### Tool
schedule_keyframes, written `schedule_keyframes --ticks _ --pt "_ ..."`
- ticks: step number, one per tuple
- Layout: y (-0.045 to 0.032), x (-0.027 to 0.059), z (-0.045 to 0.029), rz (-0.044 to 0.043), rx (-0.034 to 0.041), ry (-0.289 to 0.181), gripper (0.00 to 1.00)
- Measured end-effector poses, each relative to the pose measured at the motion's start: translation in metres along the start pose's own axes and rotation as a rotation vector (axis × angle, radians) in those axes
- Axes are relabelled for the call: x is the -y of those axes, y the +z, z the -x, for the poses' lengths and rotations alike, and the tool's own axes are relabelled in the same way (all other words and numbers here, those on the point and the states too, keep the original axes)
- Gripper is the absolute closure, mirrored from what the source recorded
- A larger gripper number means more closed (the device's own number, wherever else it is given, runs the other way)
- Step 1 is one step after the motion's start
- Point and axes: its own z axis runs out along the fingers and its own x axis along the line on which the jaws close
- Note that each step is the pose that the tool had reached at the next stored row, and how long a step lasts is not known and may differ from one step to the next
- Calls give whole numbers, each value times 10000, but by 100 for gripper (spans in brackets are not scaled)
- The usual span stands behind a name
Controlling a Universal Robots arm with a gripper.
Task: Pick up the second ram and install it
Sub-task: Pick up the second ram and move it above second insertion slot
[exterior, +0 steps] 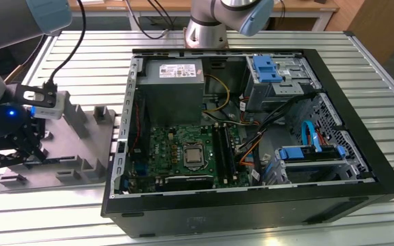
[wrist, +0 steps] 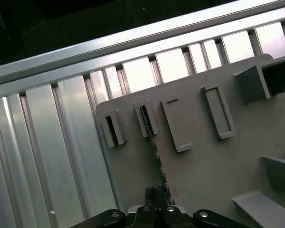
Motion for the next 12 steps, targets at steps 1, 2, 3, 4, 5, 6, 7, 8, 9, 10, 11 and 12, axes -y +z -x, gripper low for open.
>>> schedule_keyframes --ticks 1,2,3,4,5,6,7,8,9,10,11,12 --pt "0 0 0 -2 -1 -72 90" --pt "0 0 0 -3 -3 -141 90" --pt "0 0 0 -4 -4 -210 90" --pt "0 0 0 -5 -6 -277 90" --pt "0 0 0 -7 -7 -345 90" --pt "0 0 0 -8 -9 -412 90" --pt "0 0 0 -9 -10 -484 90" --pt "0 0 0 -10 -11 -550 90" --pt "0 0 0 -11 -13 -617 90" --pt "0 0 0 -12 -14 -685 90" --pt "0 0 0 -14 -15 -752 90" --pt "0 0 0 -15 -17 -820 90"
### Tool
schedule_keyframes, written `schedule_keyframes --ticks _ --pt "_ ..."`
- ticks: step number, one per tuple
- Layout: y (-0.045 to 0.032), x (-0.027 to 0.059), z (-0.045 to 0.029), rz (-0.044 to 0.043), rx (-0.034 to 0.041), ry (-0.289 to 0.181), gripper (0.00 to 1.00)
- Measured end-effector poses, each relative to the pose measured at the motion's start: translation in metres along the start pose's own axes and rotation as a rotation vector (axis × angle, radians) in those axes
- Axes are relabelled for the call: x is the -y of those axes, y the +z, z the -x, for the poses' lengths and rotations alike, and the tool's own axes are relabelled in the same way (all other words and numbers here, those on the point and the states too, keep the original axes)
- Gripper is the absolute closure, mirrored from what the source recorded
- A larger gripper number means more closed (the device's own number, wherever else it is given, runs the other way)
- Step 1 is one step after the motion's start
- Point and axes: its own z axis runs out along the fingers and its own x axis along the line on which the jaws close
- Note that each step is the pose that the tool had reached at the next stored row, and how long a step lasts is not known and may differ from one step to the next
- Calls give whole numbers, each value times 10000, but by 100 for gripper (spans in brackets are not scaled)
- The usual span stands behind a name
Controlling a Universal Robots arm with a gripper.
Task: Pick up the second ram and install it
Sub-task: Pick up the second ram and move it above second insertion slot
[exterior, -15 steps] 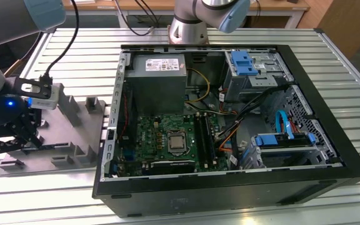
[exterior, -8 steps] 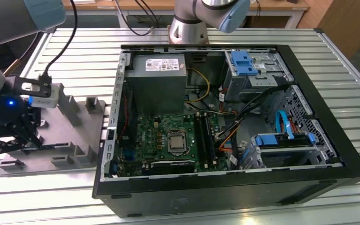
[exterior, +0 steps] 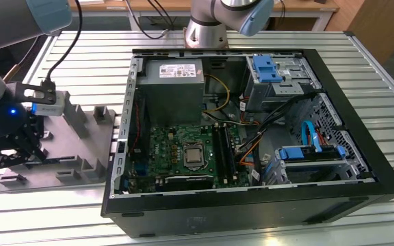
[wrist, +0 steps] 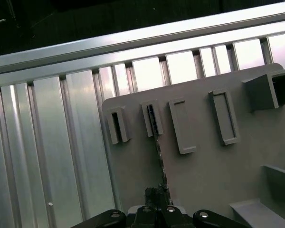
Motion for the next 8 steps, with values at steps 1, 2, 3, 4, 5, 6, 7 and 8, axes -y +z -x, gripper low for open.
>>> schedule_keyframes --ticks 1,2,3,4,5,6,7,8 --pt "0 0 0 -2 -1 -72 90" --pt "0 0 0 -3 -3 -141 90" --pt "0 0 0 -4 -4 -209 90" --pt "0 0 0 -6 -5 -278 90" --pt "0 0 0 -7 -7 -345 90" --pt "0 0 0 -8 -8 -414 90" --pt "0 0 0 -10 -10 -482 90" --pt "0 0 0 -11 -11 -557 90"
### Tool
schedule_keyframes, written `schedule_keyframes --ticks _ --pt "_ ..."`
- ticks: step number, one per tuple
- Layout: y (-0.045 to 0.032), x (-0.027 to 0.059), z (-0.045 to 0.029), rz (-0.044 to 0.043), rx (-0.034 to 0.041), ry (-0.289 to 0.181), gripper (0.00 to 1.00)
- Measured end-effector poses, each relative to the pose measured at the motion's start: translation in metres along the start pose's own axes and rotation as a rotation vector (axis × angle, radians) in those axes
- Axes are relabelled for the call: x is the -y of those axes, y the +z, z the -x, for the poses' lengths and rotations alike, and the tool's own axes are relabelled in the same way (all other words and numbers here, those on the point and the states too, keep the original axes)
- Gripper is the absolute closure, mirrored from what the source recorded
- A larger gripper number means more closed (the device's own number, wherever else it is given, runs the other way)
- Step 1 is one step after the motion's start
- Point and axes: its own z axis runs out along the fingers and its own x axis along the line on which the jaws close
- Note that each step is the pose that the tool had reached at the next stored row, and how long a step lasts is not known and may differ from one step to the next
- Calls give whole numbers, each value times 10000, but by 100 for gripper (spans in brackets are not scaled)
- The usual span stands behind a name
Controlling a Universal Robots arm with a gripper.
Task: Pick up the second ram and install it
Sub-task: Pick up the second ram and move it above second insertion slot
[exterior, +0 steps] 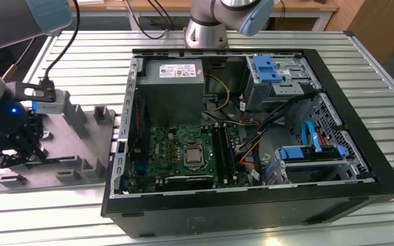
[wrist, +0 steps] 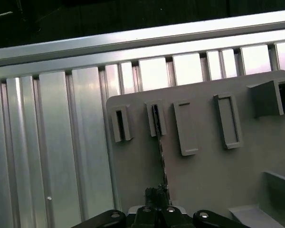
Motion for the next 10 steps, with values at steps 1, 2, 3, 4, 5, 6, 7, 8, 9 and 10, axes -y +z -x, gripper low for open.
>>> schedule_keyframes --ticks 1,2,3,4,5,6,7,8,9,10 --pt "0 0 0 -2 -1 -68 90" --pt "0 0 0 -3 -3 -136 90" --pt "0 0 0 -4 -5 -204 90" --pt "0 0 0 -5 -5 -272 90" --pt "0 0 0 -6 -7 -341 90" --pt "0 0 0 -8 -9 -409 90" --pt "0 0 0 -9 -10 -481 90" --pt "0 0 0 -10 -11 -548 90" --pt "0 0 0 -12 -13 -618 90" --pt "0 0 0 -13 -14 -684 90"
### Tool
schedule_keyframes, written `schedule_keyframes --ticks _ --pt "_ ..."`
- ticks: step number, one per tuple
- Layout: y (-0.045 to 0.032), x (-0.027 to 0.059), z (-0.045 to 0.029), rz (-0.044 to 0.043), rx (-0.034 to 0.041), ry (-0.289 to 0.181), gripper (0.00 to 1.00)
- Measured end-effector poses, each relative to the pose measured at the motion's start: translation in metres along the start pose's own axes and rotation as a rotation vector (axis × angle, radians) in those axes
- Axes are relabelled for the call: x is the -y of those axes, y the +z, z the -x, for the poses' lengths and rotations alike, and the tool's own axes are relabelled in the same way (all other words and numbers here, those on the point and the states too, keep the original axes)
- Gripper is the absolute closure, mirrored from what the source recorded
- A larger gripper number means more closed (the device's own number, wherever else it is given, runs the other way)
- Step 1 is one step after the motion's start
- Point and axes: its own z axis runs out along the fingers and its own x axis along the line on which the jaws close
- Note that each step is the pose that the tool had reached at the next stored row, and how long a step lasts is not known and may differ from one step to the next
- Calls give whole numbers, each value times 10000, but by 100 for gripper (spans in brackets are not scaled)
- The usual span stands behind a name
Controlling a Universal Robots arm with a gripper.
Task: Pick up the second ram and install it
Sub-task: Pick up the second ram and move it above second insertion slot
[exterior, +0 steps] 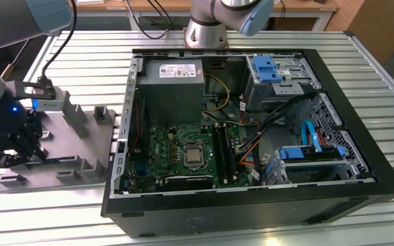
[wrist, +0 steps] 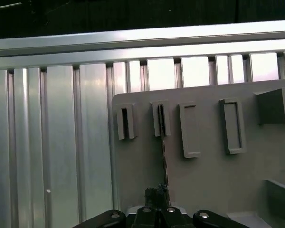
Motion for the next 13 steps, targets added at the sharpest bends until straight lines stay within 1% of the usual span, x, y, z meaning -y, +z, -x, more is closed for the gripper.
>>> schedule_keyframes --ticks 13 --pt "0 0 0 -17 -20 -942 90"
